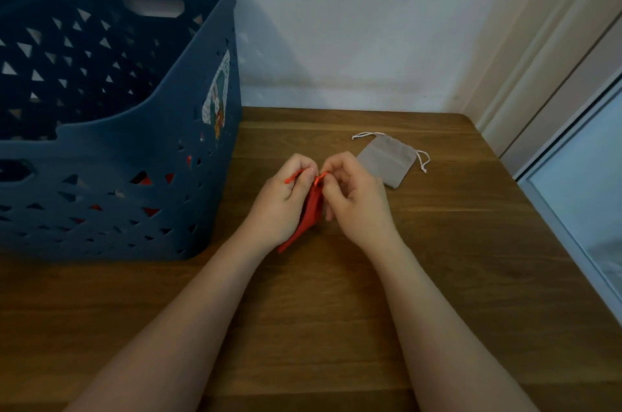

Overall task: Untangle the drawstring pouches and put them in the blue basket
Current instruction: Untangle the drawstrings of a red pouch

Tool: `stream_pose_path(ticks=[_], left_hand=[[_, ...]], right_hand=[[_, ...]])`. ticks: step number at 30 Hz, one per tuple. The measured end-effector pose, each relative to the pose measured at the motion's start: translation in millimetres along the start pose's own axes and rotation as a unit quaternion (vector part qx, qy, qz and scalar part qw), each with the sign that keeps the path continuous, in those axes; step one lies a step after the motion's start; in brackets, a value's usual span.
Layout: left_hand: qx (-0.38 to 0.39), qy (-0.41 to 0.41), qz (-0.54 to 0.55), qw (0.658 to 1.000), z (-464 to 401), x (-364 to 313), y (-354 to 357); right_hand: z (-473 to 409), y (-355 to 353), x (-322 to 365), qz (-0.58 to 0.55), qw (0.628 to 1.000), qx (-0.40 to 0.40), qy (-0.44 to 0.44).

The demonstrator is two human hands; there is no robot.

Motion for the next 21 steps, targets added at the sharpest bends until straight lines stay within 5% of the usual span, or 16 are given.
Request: stream_pose_path(ticks=[2,4,6,9,12,15,21], left_hand=[[-0.009,-0.007,0.000,1.000,0,0,-2],[-0.014,-0.014,0.010,1.000,0,-2,-3],[-0.029,0.025,-0.060,0.997,0,-4,-6],[-0.037,0.086,-0.171,0.981,1,-5,-9],[-0.062,0.088,-0.179,0.978,-1,-2,-14],[-0.080,0.075,-0.126,0.986,-3,0,-15],[-0.101,0.033,-0.053,0.993,-4,5,-16]], right_hand=[[1,3,0,-0.028,0.999,0.004,0.022],[1,0,3,0.092,0.995,0.013,-0.043],[0,-7,8,0.245,0.959,0.008,-0.142],[-3,-10,2,0.256,0.957,0.054,-0.127],[-5,-7,-8,0.073,0.993,0.082,0.034],[-4,-3,-19,-0.175,0.965,0.043,0.191],[1,2,-19,-0.578,0.730,-0.031,0.363]])
Point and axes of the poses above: each hand's wrist, its own z-axis away from the middle knuckle, its own y-axis out of the palm, x = y × z, the point moved 5 cm from there along -z, towards the middle knuckle, and after that the axes turned 11 degrees about -x, right-handed, at the moved point
